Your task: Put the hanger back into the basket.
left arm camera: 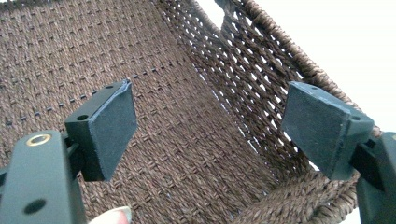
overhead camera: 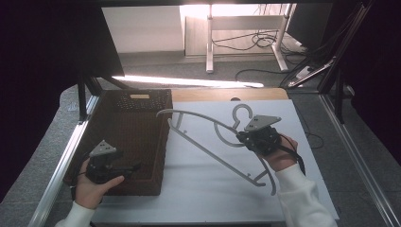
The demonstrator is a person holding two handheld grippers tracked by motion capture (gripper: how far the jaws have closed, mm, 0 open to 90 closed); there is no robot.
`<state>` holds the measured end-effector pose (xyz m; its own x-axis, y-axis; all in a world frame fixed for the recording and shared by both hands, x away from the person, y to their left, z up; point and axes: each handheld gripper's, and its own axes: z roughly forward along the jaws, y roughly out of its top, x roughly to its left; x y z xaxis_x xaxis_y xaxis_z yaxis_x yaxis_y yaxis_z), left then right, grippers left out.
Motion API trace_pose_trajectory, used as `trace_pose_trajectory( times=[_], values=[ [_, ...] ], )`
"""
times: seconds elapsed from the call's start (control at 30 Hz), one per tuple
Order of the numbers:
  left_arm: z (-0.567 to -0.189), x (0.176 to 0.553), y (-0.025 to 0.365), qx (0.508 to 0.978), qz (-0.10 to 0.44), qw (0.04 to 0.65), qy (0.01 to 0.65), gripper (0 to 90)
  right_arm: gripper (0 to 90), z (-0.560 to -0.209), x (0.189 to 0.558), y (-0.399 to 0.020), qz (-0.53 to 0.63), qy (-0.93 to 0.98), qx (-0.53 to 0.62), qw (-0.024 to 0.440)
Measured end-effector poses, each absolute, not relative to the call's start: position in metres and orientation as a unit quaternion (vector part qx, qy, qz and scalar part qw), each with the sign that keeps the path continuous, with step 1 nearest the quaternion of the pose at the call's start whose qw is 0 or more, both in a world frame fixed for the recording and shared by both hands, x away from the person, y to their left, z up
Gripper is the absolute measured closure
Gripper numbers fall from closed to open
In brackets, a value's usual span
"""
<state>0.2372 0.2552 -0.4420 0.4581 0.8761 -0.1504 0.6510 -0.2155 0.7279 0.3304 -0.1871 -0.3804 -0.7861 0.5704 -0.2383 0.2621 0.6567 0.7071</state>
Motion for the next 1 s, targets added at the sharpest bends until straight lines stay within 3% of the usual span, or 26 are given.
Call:
trace_pose_trajectory(
  times=[0.47,0.63,1.0],
  values=[
    [-0.427,0.235,0.264,0.752,0.156,0.399,0.502,18.5,82.3,-0.378,0.314,-0.175,0.345,0.893,0.191,0.216],
    [-0.415,0.232,0.267,0.742,0.140,0.431,0.493,24.7,82.3,-0.381,0.309,-0.170,0.339,0.899,0.174,0.213],
    [-0.383,0.234,0.262,0.748,0.135,0.462,0.458,28.2,82.3,-0.384,0.306,-0.167,0.334,0.905,0.159,0.209]
  ],
)
